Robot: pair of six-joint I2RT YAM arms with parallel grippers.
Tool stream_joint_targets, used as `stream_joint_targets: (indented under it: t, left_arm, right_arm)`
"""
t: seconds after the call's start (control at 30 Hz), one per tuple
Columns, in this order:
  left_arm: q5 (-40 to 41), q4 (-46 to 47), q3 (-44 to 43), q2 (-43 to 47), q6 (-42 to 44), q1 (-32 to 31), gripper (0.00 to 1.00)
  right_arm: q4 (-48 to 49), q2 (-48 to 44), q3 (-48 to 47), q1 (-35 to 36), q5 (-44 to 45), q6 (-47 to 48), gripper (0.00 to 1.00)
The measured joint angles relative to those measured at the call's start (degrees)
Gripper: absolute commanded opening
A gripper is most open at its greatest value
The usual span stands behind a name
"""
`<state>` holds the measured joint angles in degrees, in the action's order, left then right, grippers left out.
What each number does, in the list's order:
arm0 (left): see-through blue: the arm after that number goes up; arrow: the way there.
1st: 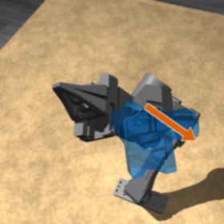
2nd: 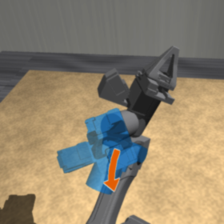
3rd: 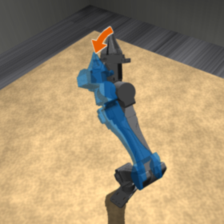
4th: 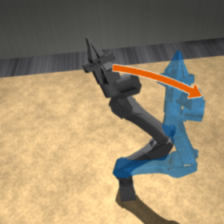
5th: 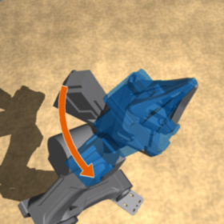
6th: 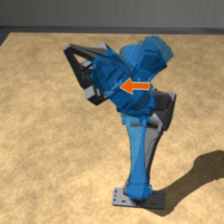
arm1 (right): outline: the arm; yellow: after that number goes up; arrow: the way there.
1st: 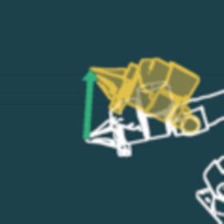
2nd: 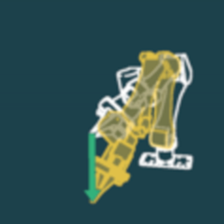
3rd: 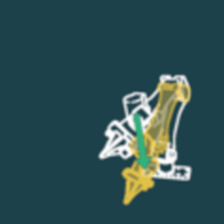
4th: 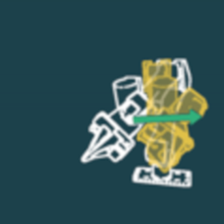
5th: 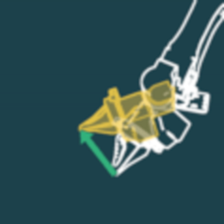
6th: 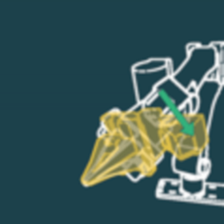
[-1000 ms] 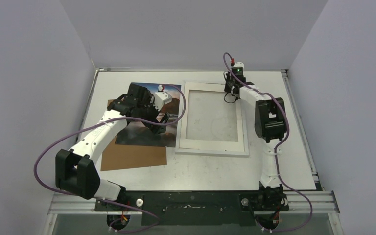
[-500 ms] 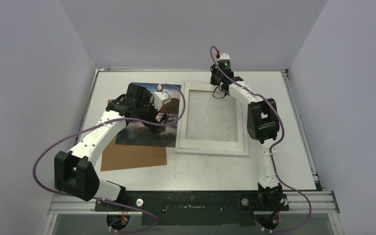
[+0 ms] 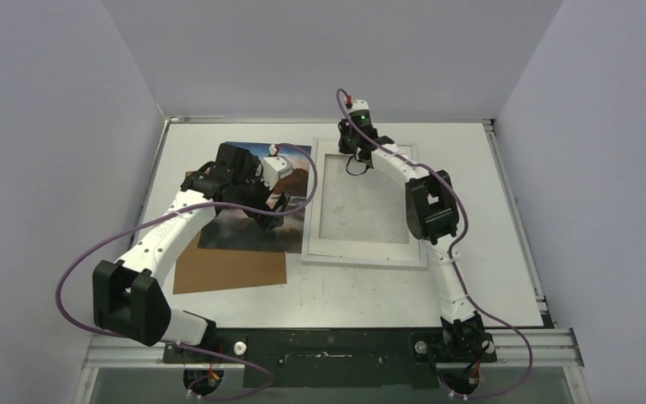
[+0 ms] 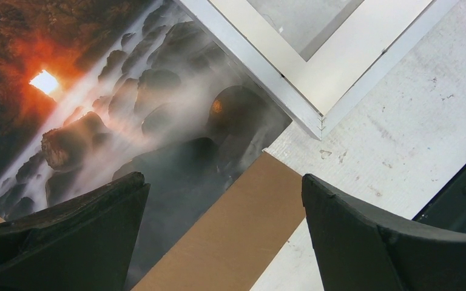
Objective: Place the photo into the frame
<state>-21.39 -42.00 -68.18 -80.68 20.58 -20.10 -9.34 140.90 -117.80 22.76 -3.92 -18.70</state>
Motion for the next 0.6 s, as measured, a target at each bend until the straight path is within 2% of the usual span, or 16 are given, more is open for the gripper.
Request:
stream_joint_targets:
  t: [0.6]
  left_arm:
    - [0.0,0.0,0.0,0.0,0.0,0.5,0.99]
  right_arm:
    - [0.3,2.8,-0.5,1.4,0.0,-0.2,0.11]
